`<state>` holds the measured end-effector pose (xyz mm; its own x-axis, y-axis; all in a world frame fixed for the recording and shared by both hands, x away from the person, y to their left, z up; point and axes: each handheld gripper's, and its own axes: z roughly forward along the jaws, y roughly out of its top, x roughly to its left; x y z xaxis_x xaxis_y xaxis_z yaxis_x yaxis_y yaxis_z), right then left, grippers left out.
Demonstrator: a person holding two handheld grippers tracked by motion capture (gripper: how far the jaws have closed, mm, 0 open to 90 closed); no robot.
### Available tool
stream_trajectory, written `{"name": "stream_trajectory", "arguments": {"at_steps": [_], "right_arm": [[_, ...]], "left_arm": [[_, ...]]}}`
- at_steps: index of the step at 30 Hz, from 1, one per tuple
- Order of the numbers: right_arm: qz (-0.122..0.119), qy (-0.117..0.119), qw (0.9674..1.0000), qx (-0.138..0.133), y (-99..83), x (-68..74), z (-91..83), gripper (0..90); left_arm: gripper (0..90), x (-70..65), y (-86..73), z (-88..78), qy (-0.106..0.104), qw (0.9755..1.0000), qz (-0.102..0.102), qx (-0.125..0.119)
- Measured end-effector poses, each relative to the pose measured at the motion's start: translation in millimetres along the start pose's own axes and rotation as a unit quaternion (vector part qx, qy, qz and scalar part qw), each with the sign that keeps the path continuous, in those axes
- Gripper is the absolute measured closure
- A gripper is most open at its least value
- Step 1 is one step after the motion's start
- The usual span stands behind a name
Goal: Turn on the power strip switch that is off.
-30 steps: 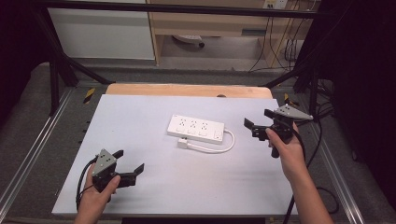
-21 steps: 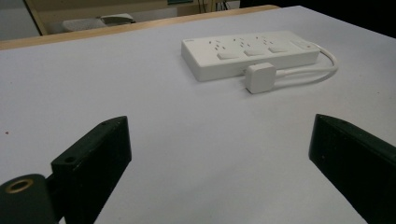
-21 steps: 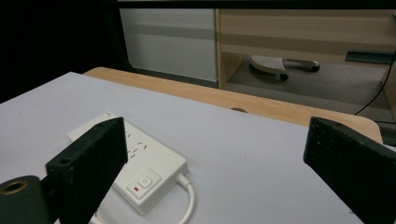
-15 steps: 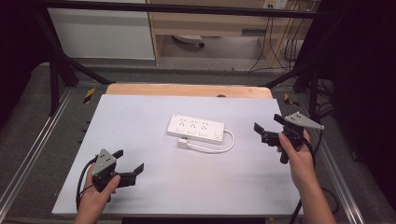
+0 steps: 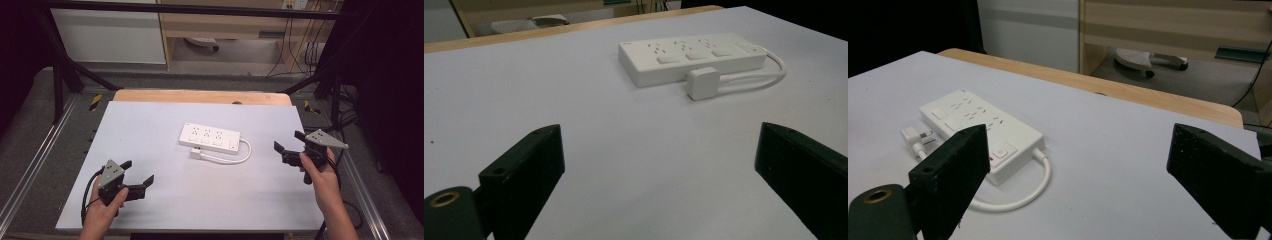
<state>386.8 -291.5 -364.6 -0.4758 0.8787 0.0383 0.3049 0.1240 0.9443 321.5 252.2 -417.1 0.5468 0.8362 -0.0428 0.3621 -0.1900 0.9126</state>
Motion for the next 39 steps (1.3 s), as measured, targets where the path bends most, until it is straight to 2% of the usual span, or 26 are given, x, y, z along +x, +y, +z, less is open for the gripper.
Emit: {"name": "stream_trajectory", "arguments": {"at_steps": [13, 29, 39], "right_arm": [[0.006, 0.001, 1.0000, 0.007, -22.1, -1.1, -8.0, 10.7], [0.006, -0.003, 1.0000, 0.003, -35.8, 1.3, -18.7, 5.6], [0.025, 0.006, 0.9996, 0.014, -57.1, 0.8, -14.1, 5.0]], "left_arm": [[5.9, 0.2, -0.1, -0.1, 0.000, 1.0000, -0.001, 0.000], [5.9, 0.7, 0.2, -0.7, 0.001, 1.0000, -0.003, -0.003], [5.9, 1.3, 0.6, -1.9, 0.000, 1.0000, -0.003, -0.005]]}}
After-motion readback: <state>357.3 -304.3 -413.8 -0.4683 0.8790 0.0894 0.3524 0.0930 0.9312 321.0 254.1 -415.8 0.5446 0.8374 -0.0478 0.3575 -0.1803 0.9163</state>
